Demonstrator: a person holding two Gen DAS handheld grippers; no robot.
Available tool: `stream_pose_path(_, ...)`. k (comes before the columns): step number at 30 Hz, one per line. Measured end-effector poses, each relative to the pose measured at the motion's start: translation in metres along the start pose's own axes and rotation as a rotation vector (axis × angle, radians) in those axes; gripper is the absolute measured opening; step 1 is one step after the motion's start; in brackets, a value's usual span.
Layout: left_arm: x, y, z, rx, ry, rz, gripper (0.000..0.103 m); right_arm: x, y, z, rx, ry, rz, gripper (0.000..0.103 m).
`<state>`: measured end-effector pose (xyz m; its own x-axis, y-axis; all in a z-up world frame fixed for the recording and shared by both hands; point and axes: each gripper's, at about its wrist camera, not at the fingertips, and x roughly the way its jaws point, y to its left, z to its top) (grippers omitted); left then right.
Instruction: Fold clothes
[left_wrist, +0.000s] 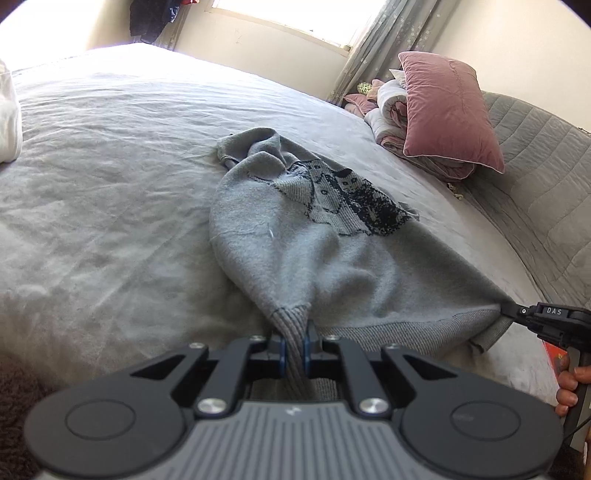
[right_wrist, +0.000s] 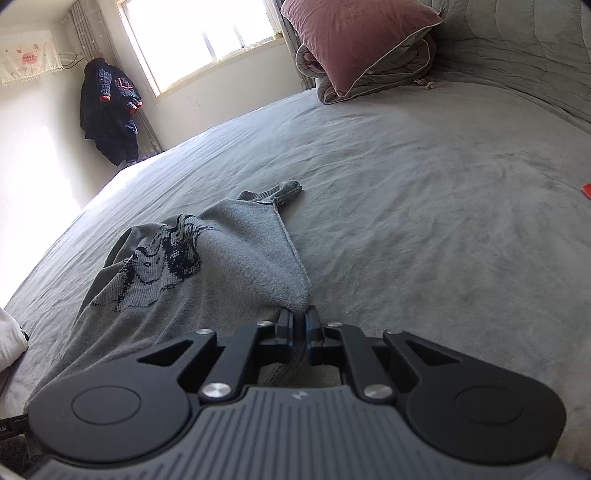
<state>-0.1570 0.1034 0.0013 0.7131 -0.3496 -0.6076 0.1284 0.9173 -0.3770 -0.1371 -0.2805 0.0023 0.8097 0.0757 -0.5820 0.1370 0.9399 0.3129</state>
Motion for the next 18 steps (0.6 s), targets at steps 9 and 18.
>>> stream_pose_path(9, -0.022, -0.002, 0.003, 0.026, 0.059, -0.055, 0.008, -0.017, 0.021, 0.010, -0.241, 0.089, -0.052, 0.007)
stream_pose_path(18, -0.014, 0.006, 0.008, 0.103, 0.177, -0.053, 0.012, 0.002, 0.011, 0.002, -0.304, 0.207, -0.076, 0.011)
